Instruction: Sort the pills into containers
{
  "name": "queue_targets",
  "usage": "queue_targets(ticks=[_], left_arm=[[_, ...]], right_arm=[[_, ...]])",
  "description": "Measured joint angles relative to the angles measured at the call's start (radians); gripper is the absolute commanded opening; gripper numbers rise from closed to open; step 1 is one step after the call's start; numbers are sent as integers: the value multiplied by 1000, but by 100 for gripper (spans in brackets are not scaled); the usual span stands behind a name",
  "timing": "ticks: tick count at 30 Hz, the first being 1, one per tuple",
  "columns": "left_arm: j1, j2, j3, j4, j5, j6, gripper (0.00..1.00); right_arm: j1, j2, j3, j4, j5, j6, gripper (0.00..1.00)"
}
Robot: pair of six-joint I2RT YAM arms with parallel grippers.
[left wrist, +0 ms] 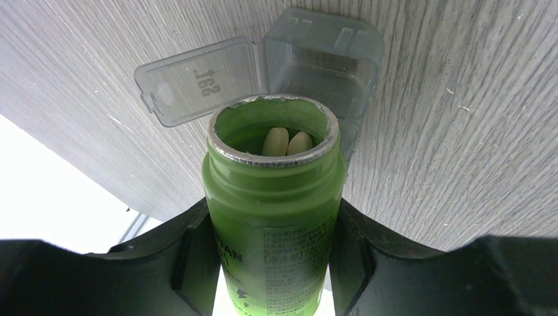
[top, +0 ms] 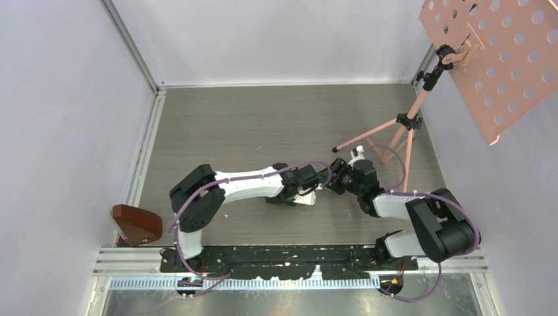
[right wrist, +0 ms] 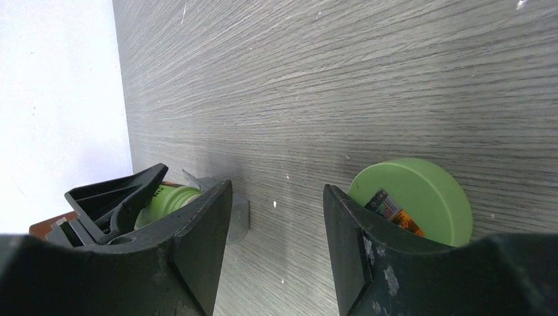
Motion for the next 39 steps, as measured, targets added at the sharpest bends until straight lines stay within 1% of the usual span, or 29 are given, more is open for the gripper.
queue_targets(ticks=[15, 39], left_arm=[[-35, 23, 1, -5, -82, 3, 0], [-66, 66, 36, -46, -159, -23, 0]], right_arm=[[-9, 30, -9, 38, -16, 9, 60], [-13, 65, -21, 96, -44, 27, 60]])
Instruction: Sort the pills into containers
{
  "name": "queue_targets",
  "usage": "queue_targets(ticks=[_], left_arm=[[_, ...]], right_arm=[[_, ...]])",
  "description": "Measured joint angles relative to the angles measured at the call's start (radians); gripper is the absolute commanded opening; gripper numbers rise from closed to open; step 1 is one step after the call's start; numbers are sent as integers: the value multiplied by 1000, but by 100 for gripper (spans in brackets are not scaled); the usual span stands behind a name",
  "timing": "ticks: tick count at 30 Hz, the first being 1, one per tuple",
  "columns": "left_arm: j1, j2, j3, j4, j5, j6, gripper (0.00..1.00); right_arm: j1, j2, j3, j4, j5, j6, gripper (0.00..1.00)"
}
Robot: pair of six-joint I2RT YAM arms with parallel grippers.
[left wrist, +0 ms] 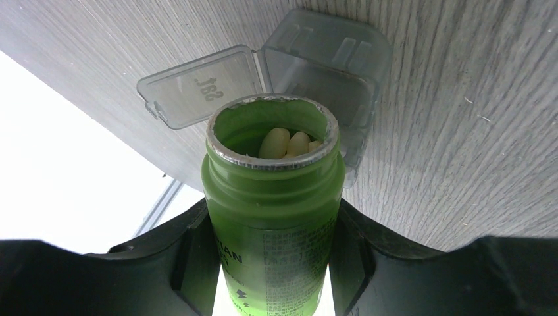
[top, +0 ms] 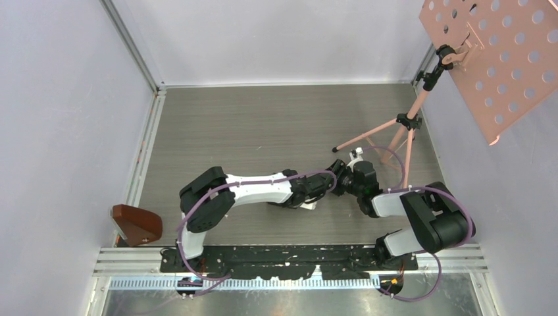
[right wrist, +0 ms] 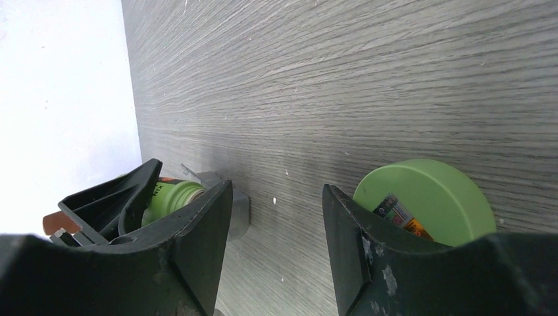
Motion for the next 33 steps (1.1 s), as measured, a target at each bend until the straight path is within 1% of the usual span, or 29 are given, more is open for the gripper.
queue_targets(ticks=[26, 33], left_arm=[[-16, 7, 11, -36, -1, -38, 0], [9, -52, -60, 58, 42, -77, 0]], right_arm=[[-8, 16, -5, 39, -23, 8, 58], [-9, 16, -5, 39, -27, 11, 58]])
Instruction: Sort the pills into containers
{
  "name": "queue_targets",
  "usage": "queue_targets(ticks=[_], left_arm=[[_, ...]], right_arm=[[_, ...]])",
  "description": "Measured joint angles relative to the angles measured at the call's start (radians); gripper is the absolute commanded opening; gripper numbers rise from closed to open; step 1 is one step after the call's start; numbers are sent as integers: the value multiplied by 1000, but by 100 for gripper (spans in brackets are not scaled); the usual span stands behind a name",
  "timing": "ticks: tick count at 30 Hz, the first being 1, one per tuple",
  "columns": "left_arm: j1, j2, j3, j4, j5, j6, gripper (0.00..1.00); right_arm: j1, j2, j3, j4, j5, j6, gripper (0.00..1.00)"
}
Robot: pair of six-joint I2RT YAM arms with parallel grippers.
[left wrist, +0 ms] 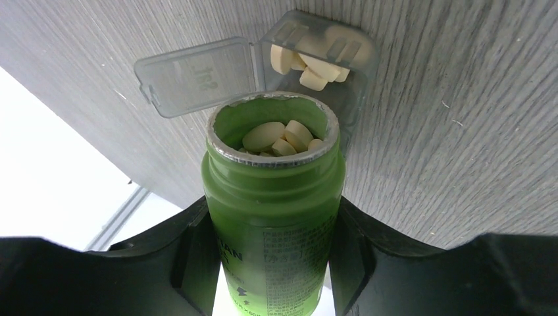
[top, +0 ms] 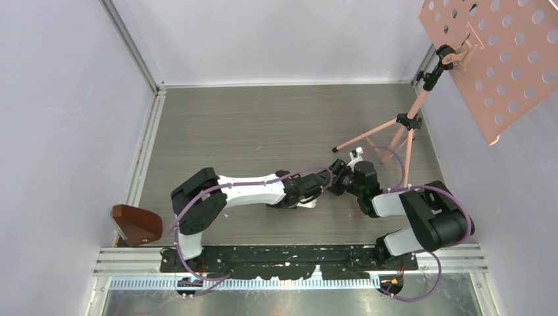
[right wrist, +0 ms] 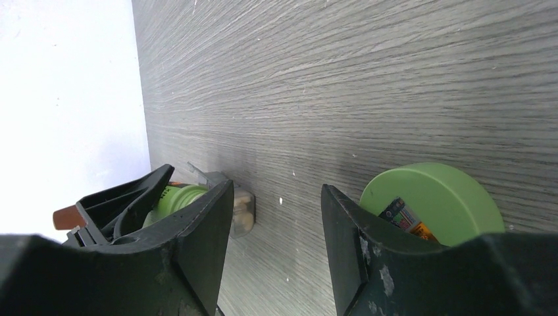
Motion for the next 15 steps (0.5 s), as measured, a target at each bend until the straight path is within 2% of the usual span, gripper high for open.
queue_targets(ticks=[15], left_arm=[[35, -149, -184, 199, 54, -54, 0]], right_arm=[[-2, -10, 0, -16, 0, -1, 58]])
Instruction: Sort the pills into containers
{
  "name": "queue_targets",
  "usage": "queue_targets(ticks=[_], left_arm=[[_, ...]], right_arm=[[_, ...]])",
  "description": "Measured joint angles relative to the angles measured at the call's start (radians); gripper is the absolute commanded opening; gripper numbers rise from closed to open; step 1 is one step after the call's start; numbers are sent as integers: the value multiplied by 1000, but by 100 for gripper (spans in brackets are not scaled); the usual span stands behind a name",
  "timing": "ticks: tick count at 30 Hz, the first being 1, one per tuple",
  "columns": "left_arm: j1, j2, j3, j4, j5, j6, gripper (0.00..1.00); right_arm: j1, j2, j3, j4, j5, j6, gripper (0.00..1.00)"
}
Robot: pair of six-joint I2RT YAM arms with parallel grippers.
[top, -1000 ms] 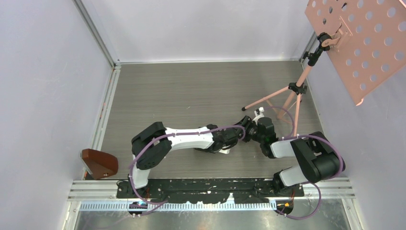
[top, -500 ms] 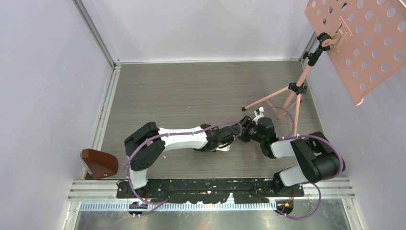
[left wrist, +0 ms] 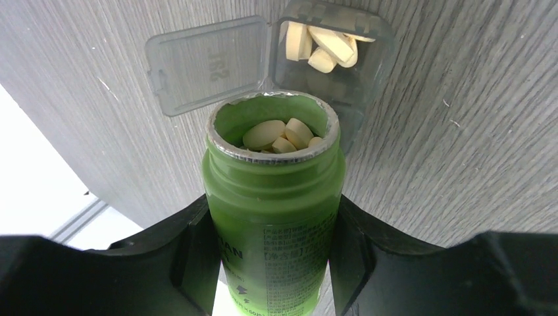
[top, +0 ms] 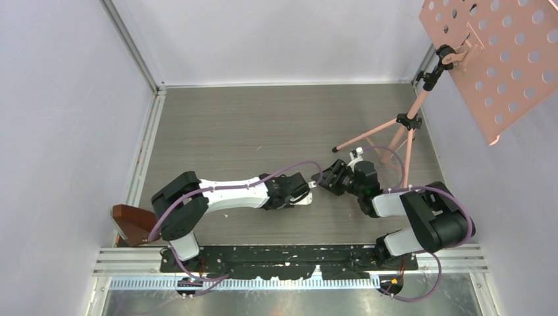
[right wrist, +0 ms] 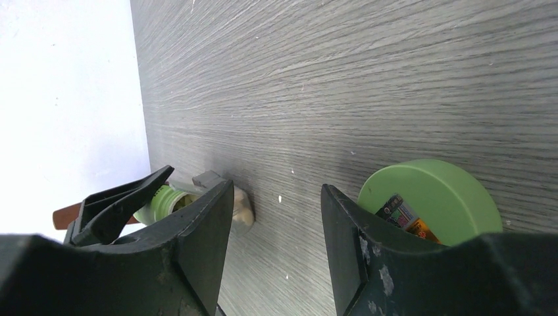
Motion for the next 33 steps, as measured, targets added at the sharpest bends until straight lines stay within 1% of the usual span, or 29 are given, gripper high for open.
queue_targets(ticks=[4, 9, 17, 22, 26, 29, 33], left_arm=[[13, -50, -40, 61, 24, -14, 0], [26, -89, -45, 133, 37, -29, 0], [44, -142, -53, 185, 48, -51, 0], [65, -270, -101, 211, 67, -82, 0], [90, -386, -161, 269, 104, -121, 0], [116, -478, -235, 346, 155, -159, 0], [165, -616, -401, 525, 251, -234, 0]], right_arm=[[0, 0, 0, -4, 0, -1, 58], [0, -6, 0, -17, -1, -3, 58], [-2, -30, 2, -47, -6, -11, 59], [-4, -52, 10, -82, -8, -23, 60], [-8, -76, 27, -129, -7, -50, 60], [-9, -92, 47, -174, -8, -78, 61], [-9, -103, 82, -232, -14, -122, 62]])
